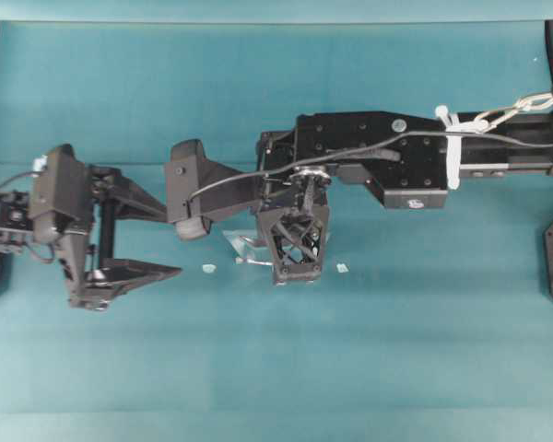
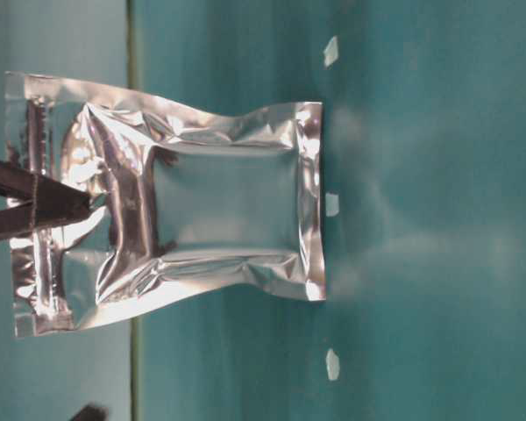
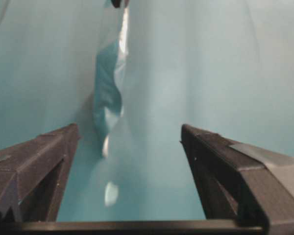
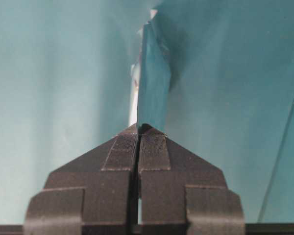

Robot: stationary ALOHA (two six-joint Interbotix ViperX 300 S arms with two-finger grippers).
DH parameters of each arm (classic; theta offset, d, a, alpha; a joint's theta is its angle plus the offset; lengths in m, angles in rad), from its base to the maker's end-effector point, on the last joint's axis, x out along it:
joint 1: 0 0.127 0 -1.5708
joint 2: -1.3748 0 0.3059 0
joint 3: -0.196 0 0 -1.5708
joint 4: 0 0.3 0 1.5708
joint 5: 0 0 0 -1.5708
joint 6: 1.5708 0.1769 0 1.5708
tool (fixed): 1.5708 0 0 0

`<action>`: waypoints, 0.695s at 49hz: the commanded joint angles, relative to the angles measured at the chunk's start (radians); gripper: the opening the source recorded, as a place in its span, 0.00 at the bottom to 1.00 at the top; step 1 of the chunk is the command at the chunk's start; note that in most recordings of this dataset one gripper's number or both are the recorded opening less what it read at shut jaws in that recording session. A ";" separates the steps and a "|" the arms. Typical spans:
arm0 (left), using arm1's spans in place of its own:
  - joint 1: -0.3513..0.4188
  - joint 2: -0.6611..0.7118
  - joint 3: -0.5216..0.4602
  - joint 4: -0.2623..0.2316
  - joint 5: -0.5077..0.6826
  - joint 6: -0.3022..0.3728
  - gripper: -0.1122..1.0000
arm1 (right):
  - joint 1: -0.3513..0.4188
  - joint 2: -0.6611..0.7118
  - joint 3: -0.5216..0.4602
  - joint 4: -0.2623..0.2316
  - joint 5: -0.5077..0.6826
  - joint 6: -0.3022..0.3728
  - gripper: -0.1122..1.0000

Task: Hand over the silver zip bag and make it stand upright.
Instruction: 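Carry the hanging bag toward the left gripper, left gripper approaching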

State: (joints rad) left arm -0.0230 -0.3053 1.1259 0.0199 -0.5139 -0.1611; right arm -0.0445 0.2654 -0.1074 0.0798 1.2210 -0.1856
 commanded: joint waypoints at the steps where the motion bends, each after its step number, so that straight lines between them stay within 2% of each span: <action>1: 0.006 0.075 0.002 0.003 -0.101 -0.005 0.92 | 0.005 -0.009 0.000 -0.002 -0.008 -0.003 0.08; 9: 0.020 0.236 0.011 0.002 -0.273 -0.035 0.92 | 0.005 -0.011 0.017 -0.002 -0.025 -0.002 0.08; 17: 0.025 0.377 -0.029 0.002 -0.400 -0.041 0.92 | 0.005 -0.012 0.020 -0.002 -0.026 0.006 0.08; 34: 0.025 0.528 -0.184 0.002 -0.430 -0.034 0.92 | 0.005 -0.014 0.023 0.000 -0.031 0.038 0.08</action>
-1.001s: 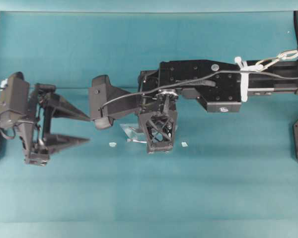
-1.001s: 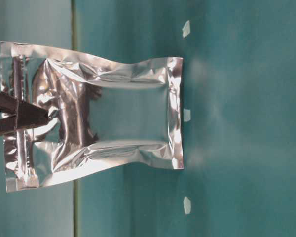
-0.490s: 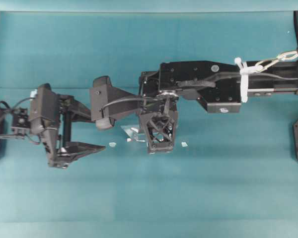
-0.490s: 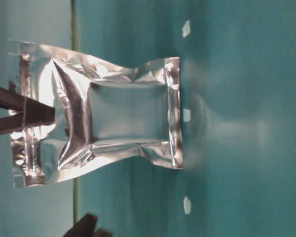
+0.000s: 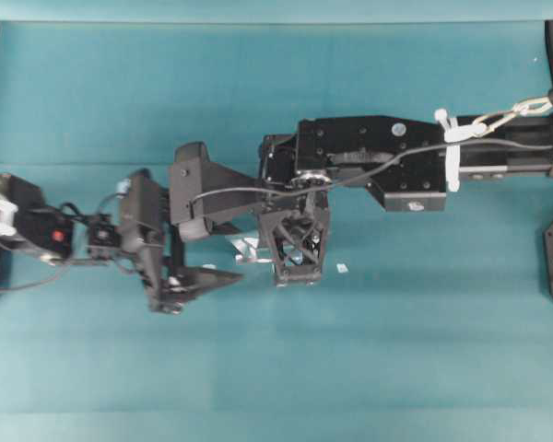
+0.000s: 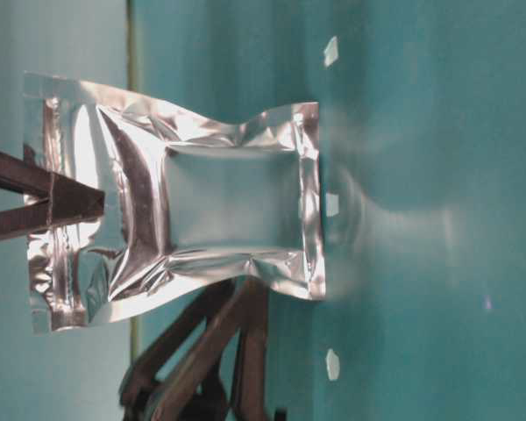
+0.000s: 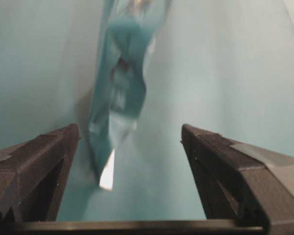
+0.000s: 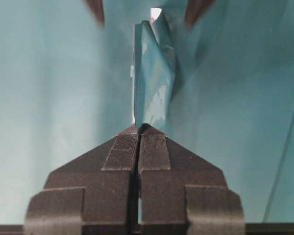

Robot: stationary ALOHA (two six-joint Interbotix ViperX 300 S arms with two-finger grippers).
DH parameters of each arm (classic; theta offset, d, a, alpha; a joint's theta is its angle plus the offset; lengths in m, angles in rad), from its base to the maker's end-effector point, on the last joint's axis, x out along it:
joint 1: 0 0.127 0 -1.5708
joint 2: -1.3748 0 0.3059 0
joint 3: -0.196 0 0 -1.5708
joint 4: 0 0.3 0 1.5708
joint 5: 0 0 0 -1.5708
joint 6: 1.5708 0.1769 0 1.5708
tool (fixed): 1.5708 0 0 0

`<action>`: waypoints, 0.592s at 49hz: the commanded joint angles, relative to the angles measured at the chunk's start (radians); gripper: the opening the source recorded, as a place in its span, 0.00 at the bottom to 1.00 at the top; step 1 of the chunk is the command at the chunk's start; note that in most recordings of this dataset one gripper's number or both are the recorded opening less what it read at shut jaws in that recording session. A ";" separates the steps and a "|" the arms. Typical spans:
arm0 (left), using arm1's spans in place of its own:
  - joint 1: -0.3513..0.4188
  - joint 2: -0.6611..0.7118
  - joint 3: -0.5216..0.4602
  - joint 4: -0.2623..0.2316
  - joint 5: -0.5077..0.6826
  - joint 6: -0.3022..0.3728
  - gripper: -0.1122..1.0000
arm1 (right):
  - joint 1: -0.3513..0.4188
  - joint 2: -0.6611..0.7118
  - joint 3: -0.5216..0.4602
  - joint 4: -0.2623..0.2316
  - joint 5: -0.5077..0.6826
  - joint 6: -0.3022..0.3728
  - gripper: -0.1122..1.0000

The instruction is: Hand over the silver zip bag and make it stand upright.

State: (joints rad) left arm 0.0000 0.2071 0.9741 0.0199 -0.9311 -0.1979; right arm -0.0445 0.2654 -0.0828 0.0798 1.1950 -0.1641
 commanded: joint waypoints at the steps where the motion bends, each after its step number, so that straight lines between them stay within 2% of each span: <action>1: 0.002 0.020 -0.038 0.002 -0.012 0.002 0.92 | 0.005 -0.014 0.000 0.000 -0.005 0.017 0.08; 18: 0.025 0.104 -0.098 0.002 -0.014 0.003 0.92 | 0.005 -0.015 0.002 0.003 -0.011 0.018 0.08; 29: 0.038 0.153 -0.184 0.002 -0.009 0.006 0.92 | 0.005 -0.015 0.003 0.003 -0.012 0.020 0.08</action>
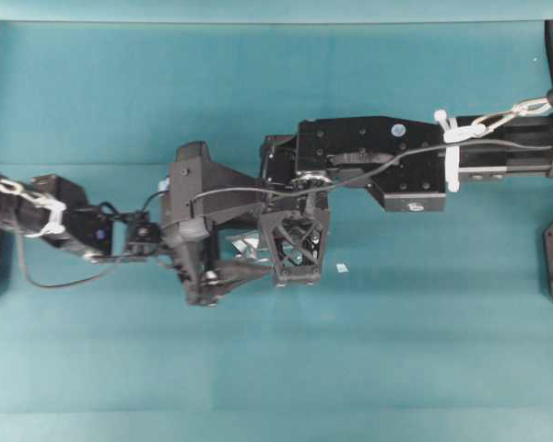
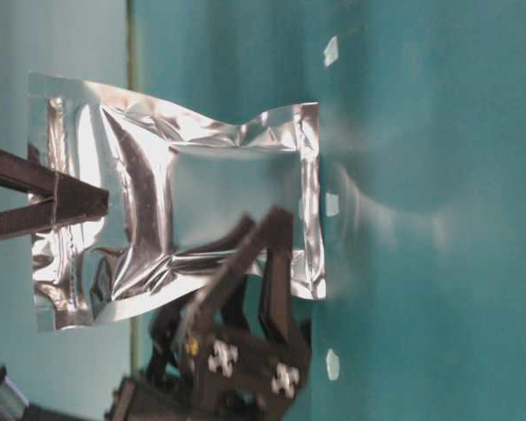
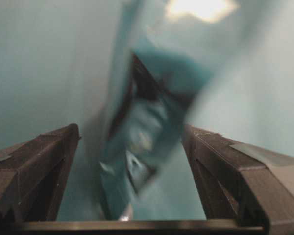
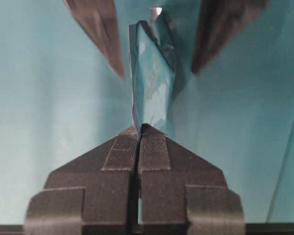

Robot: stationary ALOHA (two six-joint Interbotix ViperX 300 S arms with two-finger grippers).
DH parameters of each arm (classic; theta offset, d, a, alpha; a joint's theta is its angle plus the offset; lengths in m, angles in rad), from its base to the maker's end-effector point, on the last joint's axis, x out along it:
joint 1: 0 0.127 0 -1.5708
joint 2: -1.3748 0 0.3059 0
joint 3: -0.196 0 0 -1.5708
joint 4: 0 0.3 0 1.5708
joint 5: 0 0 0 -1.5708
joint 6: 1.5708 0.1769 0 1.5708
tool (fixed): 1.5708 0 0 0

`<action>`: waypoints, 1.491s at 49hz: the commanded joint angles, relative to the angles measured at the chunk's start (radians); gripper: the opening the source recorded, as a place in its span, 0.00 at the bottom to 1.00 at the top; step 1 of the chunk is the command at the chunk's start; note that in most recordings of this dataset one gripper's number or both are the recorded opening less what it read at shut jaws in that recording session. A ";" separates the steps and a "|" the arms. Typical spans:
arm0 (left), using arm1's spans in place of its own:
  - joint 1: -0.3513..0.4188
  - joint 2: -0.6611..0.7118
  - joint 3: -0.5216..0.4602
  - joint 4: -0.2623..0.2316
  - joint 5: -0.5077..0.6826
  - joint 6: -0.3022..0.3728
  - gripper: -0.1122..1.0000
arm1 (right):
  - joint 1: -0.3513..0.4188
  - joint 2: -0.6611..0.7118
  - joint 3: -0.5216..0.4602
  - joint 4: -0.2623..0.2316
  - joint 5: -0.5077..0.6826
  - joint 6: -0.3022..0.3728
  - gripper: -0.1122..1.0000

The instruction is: Hand over the silver zip bag and make it stand upright.

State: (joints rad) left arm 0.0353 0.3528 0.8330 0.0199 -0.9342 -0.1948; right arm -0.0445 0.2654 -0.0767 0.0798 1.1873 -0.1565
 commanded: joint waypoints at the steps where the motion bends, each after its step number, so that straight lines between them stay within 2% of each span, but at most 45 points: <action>1: 0.005 0.011 -0.049 0.002 -0.005 0.003 0.92 | 0.005 -0.015 -0.003 0.003 -0.005 0.012 0.08; 15: 0.005 0.029 -0.063 0.002 0.021 -0.003 0.87 | 0.005 -0.021 0.009 0.003 -0.006 0.014 0.08; 23: 0.005 0.028 -0.052 0.002 0.023 0.005 0.73 | 0.005 -0.023 0.017 0.003 -0.006 0.014 0.08; 31: 0.003 0.026 -0.049 0.003 0.028 0.009 0.51 | 0.005 -0.025 0.018 0.005 -0.009 0.015 0.08; 37: 0.000 0.026 -0.049 0.002 0.028 0.035 0.40 | 0.005 -0.025 0.018 0.011 -0.015 0.015 0.08; 43: -0.008 0.026 -0.049 0.002 0.029 0.066 0.39 | 0.005 -0.025 0.018 0.017 -0.015 0.015 0.08; 51: -0.008 0.026 -0.049 0.003 0.035 0.067 0.39 | 0.005 -0.025 0.020 0.017 -0.015 0.020 0.08; 57: -0.008 0.026 -0.048 0.003 0.040 0.071 0.39 | 0.003 -0.026 0.025 0.017 -0.021 0.048 0.10; 66: -0.008 0.026 -0.048 0.002 0.043 0.072 0.39 | 0.003 -0.029 0.029 0.034 -0.014 0.083 0.19; 69: -0.008 0.026 -0.048 0.003 0.043 0.072 0.39 | 0.002 -0.029 0.026 0.061 -0.012 0.086 0.27; 73: -0.008 0.026 -0.048 0.002 0.043 0.072 0.39 | 0.002 -0.034 0.029 0.080 -0.017 0.095 0.46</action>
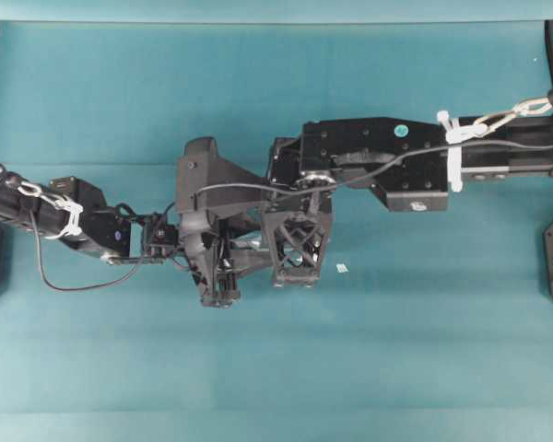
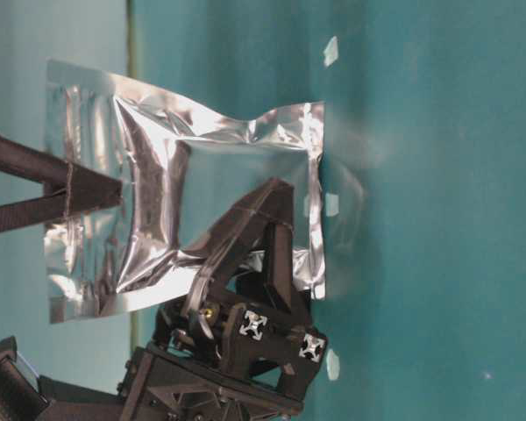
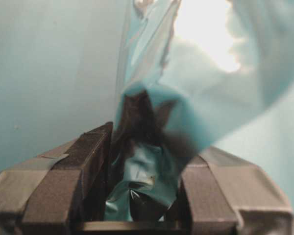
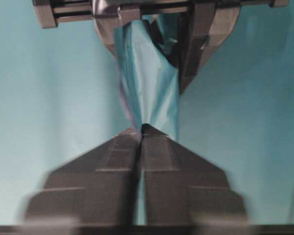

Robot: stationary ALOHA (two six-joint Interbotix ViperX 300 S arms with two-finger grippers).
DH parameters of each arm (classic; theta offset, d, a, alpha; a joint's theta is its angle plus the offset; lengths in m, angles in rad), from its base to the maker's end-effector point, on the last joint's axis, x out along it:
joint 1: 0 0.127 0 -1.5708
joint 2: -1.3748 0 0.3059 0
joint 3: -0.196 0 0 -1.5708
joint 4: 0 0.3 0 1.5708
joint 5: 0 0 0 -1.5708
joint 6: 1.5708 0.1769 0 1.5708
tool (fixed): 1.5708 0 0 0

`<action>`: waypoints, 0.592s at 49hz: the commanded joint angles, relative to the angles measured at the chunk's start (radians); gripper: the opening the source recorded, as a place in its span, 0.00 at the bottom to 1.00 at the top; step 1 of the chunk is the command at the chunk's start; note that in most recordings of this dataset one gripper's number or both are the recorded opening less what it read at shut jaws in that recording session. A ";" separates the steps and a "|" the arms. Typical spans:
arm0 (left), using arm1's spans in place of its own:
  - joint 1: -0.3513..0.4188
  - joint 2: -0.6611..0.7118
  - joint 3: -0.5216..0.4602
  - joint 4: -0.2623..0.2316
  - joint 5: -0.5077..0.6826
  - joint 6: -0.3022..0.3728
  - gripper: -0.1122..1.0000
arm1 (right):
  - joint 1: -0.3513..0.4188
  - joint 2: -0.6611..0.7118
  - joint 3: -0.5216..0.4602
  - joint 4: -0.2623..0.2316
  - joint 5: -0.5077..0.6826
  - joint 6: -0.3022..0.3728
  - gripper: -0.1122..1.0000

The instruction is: Hand over the silver zip bag and make it stand upright.

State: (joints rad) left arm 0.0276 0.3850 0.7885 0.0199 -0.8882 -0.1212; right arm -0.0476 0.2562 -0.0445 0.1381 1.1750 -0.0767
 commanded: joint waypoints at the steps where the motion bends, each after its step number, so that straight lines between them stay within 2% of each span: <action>1: 0.000 -0.006 -0.003 0.003 -0.003 -0.002 0.39 | 0.006 -0.026 -0.003 0.025 -0.008 0.017 0.51; 7: 0.000 -0.006 -0.003 0.003 -0.003 -0.002 0.38 | 0.008 -0.052 -0.002 0.025 -0.041 0.020 0.85; 11: -0.002 -0.006 -0.003 0.003 0.002 -0.002 0.37 | 0.005 -0.077 0.005 0.025 -0.075 0.021 0.97; 19: -0.005 -0.006 -0.003 0.002 0.014 -0.002 0.37 | -0.009 -0.132 0.046 0.023 -0.104 0.037 0.97; 29: -0.011 -0.006 -0.002 0.002 0.014 0.000 0.37 | -0.008 -0.225 0.150 0.020 -0.158 0.064 0.97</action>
State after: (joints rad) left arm 0.0261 0.3850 0.7900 0.0199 -0.8713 -0.1197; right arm -0.0614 0.0966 0.0828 0.1565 1.0462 -0.0291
